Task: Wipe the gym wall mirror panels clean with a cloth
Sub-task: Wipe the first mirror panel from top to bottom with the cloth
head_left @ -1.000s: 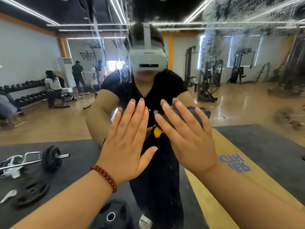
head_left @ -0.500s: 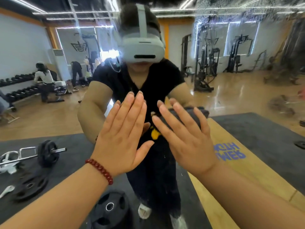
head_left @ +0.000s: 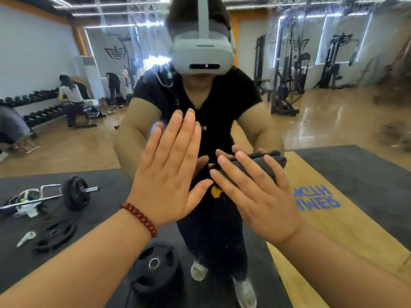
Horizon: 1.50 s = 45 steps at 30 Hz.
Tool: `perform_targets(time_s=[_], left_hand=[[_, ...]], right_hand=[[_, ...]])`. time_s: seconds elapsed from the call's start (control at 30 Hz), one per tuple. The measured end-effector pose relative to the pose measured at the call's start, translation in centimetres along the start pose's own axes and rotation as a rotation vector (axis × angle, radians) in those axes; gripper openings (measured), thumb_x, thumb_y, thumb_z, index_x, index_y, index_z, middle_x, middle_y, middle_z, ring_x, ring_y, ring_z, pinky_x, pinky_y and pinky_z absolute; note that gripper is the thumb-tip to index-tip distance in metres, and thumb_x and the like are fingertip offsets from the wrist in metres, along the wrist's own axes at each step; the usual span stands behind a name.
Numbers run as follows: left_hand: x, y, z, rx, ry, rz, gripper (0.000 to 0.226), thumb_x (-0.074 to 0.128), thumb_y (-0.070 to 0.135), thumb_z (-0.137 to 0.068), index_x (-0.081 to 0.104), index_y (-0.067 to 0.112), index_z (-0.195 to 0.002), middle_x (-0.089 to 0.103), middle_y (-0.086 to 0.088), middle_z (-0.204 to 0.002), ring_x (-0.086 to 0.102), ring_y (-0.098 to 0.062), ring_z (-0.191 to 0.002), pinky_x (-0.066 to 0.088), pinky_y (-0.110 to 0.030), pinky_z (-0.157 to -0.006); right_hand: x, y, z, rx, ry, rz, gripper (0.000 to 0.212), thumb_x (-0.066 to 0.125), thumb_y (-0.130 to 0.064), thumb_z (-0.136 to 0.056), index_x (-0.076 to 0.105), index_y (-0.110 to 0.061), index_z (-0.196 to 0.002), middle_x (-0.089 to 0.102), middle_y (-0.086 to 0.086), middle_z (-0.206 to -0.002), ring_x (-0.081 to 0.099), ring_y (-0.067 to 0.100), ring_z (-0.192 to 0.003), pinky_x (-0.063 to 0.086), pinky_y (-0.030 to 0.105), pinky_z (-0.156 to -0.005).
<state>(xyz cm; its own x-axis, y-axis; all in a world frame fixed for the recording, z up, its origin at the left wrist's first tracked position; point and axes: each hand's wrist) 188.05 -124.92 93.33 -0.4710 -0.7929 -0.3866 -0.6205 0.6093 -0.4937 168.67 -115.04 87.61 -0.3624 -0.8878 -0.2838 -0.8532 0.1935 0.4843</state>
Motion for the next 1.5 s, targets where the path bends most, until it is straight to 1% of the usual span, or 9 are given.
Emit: perform_targets(time_s=[0.23, 0.33, 0.47, 0.57, 0.7, 0.93, 1.17, 1.4, 1.5], left_hand=[[0.5, 1.8, 1.8, 0.008, -0.042, 0.044, 0.075, 0.016, 0.052, -0.103, 0.013, -0.005, -0.152, 0.009, -0.022, -0.16, 0.003, -0.031, -0.15, 0.0, -0.045, -0.124], [1.0, 2.7, 3.4, 0.012, -0.069, 0.051, 0.074, 0.017, 0.052, -0.103, 0.014, -0.005, -0.151, 0.009, -0.023, -0.159, 0.003, -0.031, -0.15, 0.001, -0.045, -0.124], [1.8, 3.7, 5.3, 0.023, -0.11, 0.059, 0.074, 0.02, 0.051, -0.102, 0.013, -0.004, -0.152, 0.006, -0.021, -0.16, -0.003, -0.03, -0.151, -0.001, -0.044, -0.124], [2.1, 4.2, 6.2, 0.012, -0.112, 0.09, 0.074, 0.02, 0.05, -0.102, 0.011, -0.004, -0.152, 0.004, -0.018, -0.16, -0.005, -0.029, -0.151, -0.002, -0.043, -0.124], [2.4, 4.4, 7.5, -0.023, -0.101, 0.107, 0.073, 0.018, 0.049, -0.103, 0.006, -0.002, -0.154, -0.003, -0.012, -0.162, -0.008, -0.028, -0.151, -0.002, -0.043, -0.124], [3.5, 4.6, 9.4, 0.0, -0.128, 0.108, 0.074, 0.021, 0.049, -0.103, 0.004, 0.0, -0.155, -0.012, -0.012, -0.163, -0.009, -0.028, -0.152, -0.004, -0.043, -0.123], [4.1, 5.1, 11.1, 0.037, -0.132, 0.119, 0.074, 0.021, 0.049, -0.103, 0.004, 0.0, -0.155, -0.012, -0.014, -0.164, -0.008, -0.029, -0.152, -0.003, -0.043, -0.123], [5.1, 6.8, 14.2, 0.067, -0.192, 0.179, 0.073, 0.02, 0.049, -0.103, 0.002, 0.002, -0.156, -0.009, -0.014, -0.164, -0.006, -0.029, -0.152, -0.003, -0.043, -0.123], [5.3, 7.3, 14.6, 0.046, -0.178, 0.186, 0.073, 0.021, 0.048, -0.103, 0.003, 0.002, -0.156, -0.011, -0.013, -0.164, -0.007, -0.028, -0.152, -0.003, -0.044, -0.123]], right_hand=[[-0.9, 1.1, -4.8, 0.227, 0.125, -0.047, 0.051, 0.043, -0.015, -0.101, 0.042, -0.027, -0.15, 0.035, -0.003, -0.158, 0.03, 0.022, -0.147, 0.023, 0.047, -0.116], [0.4, -0.3, -1.9, 0.151, 0.118, -0.045, 0.049, 0.043, -0.02, -0.101, 0.043, -0.026, -0.15, 0.037, -0.003, -0.157, 0.033, 0.022, -0.146, 0.025, 0.048, -0.115], [1.2, -3.2, 4.9, -0.035, -0.094, 0.0, 0.058, 0.051, -0.028, -0.098, 0.034, -0.026, -0.154, 0.028, -0.005, -0.161, 0.026, 0.02, -0.149, 0.016, 0.047, -0.119], [0.6, -3.5, 3.8, 0.016, -0.099, -0.051, 0.052, 0.042, -0.027, -0.102, 0.035, -0.026, -0.154, 0.026, -0.005, -0.161, 0.021, 0.02, -0.15, 0.008, 0.046, -0.121], [1.1, -3.2, 1.0, 0.182, 0.056, -0.078, 0.047, 0.031, -0.021, -0.105, 0.042, -0.027, -0.15, 0.033, -0.005, -0.157, 0.025, 0.02, -0.147, 0.013, 0.046, -0.119], [2.6, -6.2, 7.8, -0.019, -0.11, -0.01, 0.048, 0.038, -0.025, -0.103, 0.04, -0.027, -0.151, 0.032, -0.006, -0.159, 0.026, 0.018, -0.148, 0.008, 0.043, -0.123], [2.3, -5.6, 4.2, 0.155, 0.024, -0.087, 0.048, 0.041, -0.024, -0.103, 0.041, -0.028, -0.15, 0.033, -0.003, -0.158, 0.026, 0.021, -0.148, 0.014, 0.047, -0.119], [3.4, -8.1, 13.3, -0.085, -0.218, 0.031, 0.053, 0.034, -0.021, -0.103, 0.032, -0.03, -0.154, 0.025, -0.009, -0.16, 0.015, 0.021, -0.151, 0.013, 0.047, -0.118], [2.8, -7.6, 11.1, -0.005, -0.163, -0.028, 0.05, 0.034, -0.021, -0.103, 0.036, -0.031, -0.153, 0.024, -0.008, -0.16, 0.02, 0.022, -0.148, 0.013, 0.047, -0.118]])
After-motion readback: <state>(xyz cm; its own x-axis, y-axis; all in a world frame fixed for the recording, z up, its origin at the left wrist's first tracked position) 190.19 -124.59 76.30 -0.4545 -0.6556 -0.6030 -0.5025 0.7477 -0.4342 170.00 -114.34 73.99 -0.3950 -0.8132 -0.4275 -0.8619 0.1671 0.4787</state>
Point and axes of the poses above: each hand's wrist, its own z-axis away from the middle knuckle, its own x-axis out of the palm, y = z × x
